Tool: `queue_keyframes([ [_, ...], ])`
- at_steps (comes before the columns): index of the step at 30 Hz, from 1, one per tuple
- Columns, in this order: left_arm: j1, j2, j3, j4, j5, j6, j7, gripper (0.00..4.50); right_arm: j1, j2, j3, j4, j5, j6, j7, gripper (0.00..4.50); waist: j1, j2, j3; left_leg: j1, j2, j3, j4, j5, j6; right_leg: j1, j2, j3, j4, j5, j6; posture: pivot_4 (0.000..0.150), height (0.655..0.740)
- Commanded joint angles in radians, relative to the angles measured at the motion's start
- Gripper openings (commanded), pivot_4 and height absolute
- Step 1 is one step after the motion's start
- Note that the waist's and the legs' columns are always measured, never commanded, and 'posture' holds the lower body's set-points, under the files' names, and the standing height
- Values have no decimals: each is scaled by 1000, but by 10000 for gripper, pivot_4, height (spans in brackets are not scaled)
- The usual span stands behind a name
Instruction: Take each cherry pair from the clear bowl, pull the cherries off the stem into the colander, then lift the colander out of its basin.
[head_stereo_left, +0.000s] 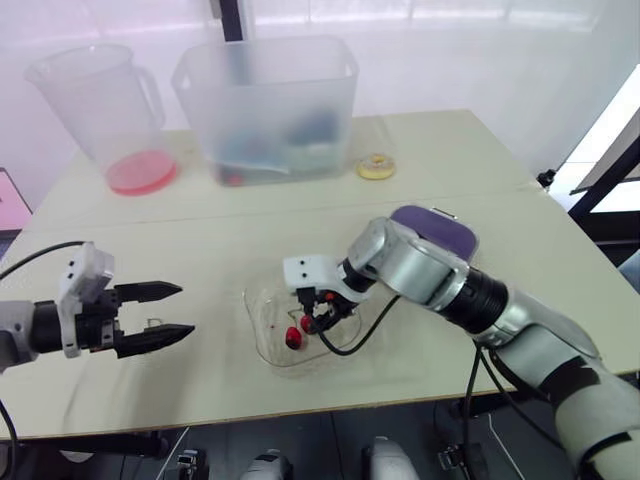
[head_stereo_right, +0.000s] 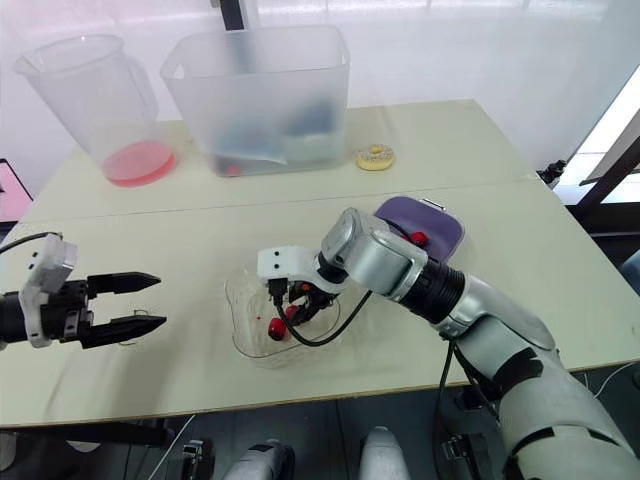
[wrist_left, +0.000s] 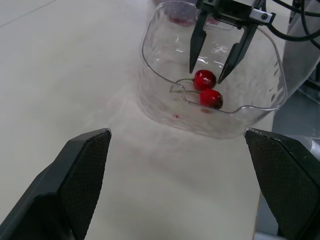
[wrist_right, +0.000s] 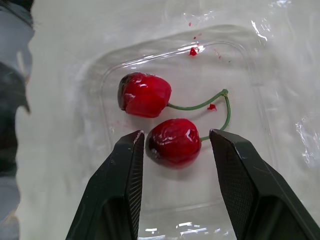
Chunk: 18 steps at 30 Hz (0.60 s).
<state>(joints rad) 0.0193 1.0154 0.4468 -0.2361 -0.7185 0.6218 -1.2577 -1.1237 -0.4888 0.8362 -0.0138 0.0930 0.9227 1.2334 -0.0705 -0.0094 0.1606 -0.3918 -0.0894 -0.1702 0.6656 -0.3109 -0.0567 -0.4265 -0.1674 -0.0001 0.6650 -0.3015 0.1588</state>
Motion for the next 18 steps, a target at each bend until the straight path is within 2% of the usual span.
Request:
queue_keyframes([
  [1, -12, 14, 5, -14, 6, -19, -6, 45000, 4, 5, 11, -7, -40, -22, -10, 22099, 0, 0, 0, 0, 0, 0, 0, 0, 0, 0, 0, 0, 0, 0, 0, 1500, 7400],
  [7, -16, 12, 6, -14, 9, -17, -5, 45000, 28, 8, 21, -9, -76, -13, -17, 22099, 0, 0, 0, 0, 0, 0, 0, 0, 0, 0, 0, 0, 0, 0, 0, 1500, 7400],
  [10, -26, 12, 4, -7, 8, -14, -3, 45000, 30, 8, 11, -30, -79, -3, -15, 14240, 1, 0, 0, 0, 0, 0, 0, 0, 0, 0, 0, 0, 0, 0, 0, 1500, 7400],
  [18, -64, -1, -11, 9, -2, -2, 9, 45000, -9, -14, -37, -96, -78, -6, -2, 14240, 1, 0, 0, 0, 0, 0, 0, 0, 0, 0, 0, 0, 0, 0, 0, 1500, 7400],
])
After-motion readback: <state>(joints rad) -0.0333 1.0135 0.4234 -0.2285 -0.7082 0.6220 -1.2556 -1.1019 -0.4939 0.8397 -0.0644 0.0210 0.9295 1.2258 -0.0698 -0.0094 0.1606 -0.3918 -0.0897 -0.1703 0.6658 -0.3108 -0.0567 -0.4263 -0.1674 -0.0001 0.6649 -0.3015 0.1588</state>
